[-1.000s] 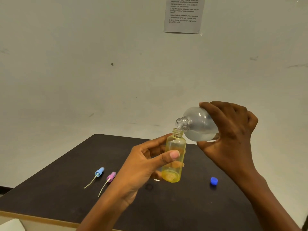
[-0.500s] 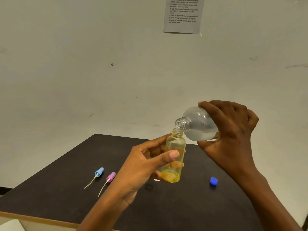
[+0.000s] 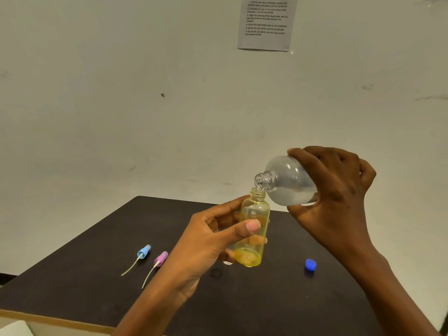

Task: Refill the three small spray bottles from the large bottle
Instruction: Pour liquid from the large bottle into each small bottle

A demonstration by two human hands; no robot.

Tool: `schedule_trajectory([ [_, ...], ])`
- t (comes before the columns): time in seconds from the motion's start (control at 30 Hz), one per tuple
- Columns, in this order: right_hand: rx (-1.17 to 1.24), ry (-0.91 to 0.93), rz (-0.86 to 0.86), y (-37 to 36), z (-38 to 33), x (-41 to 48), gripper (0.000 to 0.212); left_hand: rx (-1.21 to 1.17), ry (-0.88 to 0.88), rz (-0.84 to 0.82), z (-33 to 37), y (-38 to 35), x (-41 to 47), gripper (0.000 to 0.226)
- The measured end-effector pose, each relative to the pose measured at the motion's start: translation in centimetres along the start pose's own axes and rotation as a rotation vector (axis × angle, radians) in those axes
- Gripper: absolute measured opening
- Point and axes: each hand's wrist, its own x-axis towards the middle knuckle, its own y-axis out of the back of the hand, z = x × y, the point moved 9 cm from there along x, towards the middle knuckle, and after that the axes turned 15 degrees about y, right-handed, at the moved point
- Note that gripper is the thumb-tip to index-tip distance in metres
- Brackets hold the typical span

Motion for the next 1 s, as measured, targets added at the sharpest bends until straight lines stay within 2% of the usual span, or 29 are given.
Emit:
schedule_trajectory([
  [1.0, -0.010, 0.001, -0.009, 0.10, 0.07, 0.03, 0.067, -0.009, -0.003, 0.007, 0.37, -0.24, -0.33, 0.052],
])
